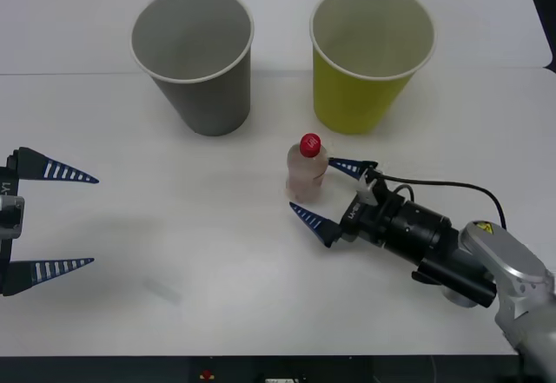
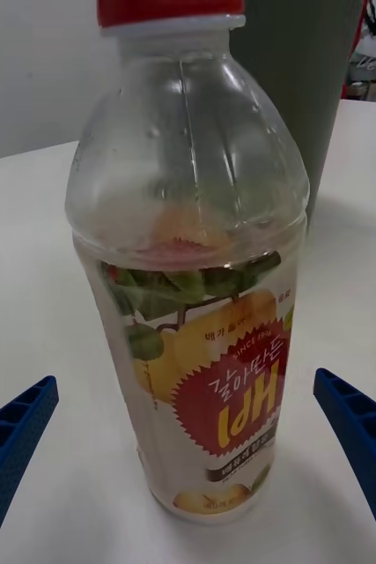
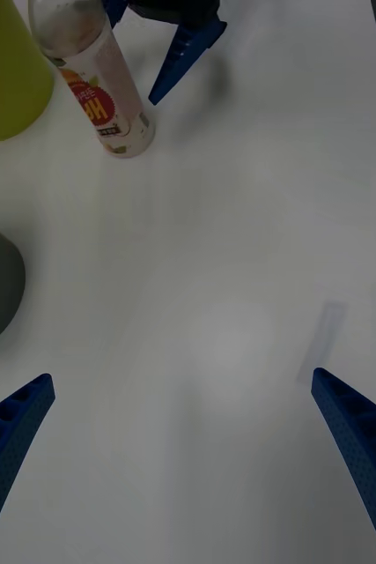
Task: Put the can into the green bin and the plastic bottle into the gray bin
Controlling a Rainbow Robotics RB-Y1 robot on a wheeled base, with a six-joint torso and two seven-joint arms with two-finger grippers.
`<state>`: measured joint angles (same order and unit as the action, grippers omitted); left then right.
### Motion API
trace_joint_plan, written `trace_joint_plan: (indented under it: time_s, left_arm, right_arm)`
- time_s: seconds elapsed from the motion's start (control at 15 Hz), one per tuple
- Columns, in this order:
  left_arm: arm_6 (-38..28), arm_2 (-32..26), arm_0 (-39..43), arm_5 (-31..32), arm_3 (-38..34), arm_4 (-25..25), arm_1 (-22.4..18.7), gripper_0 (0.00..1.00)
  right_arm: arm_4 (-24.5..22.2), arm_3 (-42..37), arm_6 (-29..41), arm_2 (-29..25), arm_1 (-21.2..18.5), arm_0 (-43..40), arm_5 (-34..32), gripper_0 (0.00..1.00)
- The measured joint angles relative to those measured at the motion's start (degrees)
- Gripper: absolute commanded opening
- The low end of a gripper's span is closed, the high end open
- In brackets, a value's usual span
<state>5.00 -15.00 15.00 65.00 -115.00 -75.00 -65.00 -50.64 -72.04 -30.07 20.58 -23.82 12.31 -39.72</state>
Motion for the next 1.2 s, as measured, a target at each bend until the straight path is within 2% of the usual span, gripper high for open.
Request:
trace_joint_plan:
  time_s: [0.2, 0.53, 0.67, 0.8, 1.2]
  left_arm:
    - [0.00, 0.00, 0.00, 0.00, 0.00, 0.00, 0.00, 1.00]
    - [0.00, 0.00, 0.00, 0.00, 0.00, 0.00, 0.00, 1.00]
    - [0.00, 0.00, 0.00, 0.00, 0.00, 0.00, 0.00, 1.00]
    - [0.00, 0.00, 0.00, 0.00, 0.00, 0.00, 0.00, 1.00]
    - [0.00, 0.00, 0.00, 0.00, 0.00, 0.00, 0.00, 1.00]
  right_arm:
    - [-0.02, 2.76, -1.08, 0.00, 2.11, 2.02, 0.23, 1.00]
    - [-0.05, 3.67, -2.30, 0.13, 3.18, 3.05, 1.33, 1.00]
    - [-0.06, 3.69, -2.77, 0.19, 3.25, 3.13, 1.47, 0.08]
    - [-0.06, 3.70, -3.00, 0.24, 3.25, 3.15, 1.48, 0.00]
    - [-0.06, 3.68, -3.26, 0.25, 3.09, 3.21, 1.27, 0.00]
